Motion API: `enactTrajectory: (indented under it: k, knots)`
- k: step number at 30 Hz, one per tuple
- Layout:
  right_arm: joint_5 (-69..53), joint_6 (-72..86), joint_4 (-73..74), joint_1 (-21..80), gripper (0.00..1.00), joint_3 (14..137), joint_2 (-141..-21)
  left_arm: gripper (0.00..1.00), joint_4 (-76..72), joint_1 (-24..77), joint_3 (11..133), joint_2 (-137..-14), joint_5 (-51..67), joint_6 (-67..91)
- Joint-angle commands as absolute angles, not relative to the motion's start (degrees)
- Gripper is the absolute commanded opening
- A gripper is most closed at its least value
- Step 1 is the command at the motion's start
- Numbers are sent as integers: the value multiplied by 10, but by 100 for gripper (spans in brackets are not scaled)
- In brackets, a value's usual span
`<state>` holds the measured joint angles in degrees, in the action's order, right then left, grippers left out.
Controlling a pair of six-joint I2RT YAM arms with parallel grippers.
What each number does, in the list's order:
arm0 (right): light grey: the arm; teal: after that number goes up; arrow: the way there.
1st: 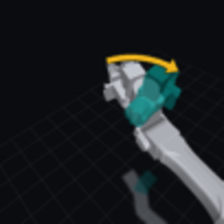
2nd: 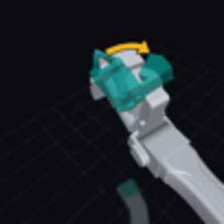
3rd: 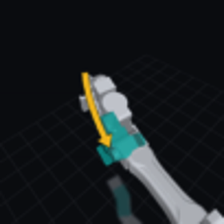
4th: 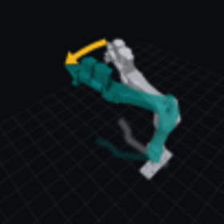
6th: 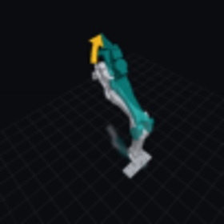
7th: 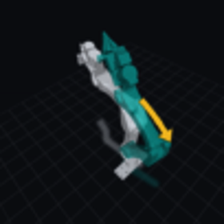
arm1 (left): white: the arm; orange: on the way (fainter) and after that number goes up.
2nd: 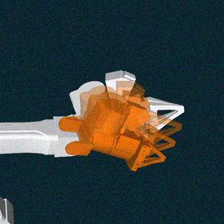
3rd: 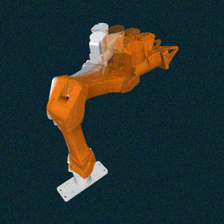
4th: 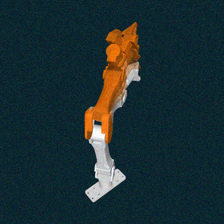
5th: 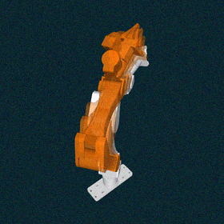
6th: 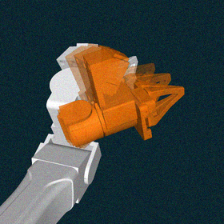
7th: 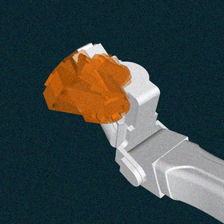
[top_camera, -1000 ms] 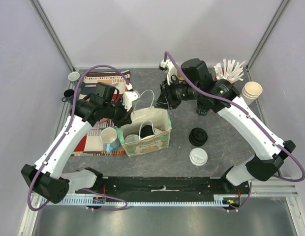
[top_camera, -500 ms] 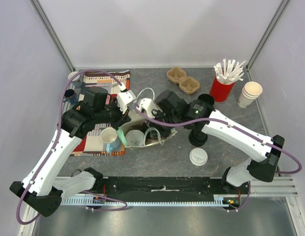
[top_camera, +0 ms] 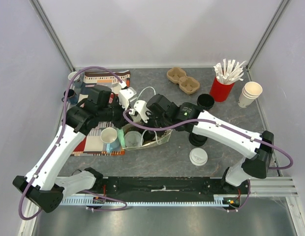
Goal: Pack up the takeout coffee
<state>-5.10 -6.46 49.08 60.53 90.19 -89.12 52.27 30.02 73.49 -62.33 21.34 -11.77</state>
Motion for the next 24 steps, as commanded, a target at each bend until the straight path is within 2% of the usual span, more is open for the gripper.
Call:
enactTrajectory:
  k: [1,8,16,24]
  knots:
    - [-38,-119,436,613,1,921,-926,2,498,308,731,-630,259,-73]
    - [-18,-178,396,613,0,887,-934,2,490,284,714,-655,316,-42]
    - [-133,-233,359,614,0,846,-858,2,495,271,708,-668,308,-60]
    - [-175,-279,374,614,0,841,-816,2,497,271,707,-681,294,-98]
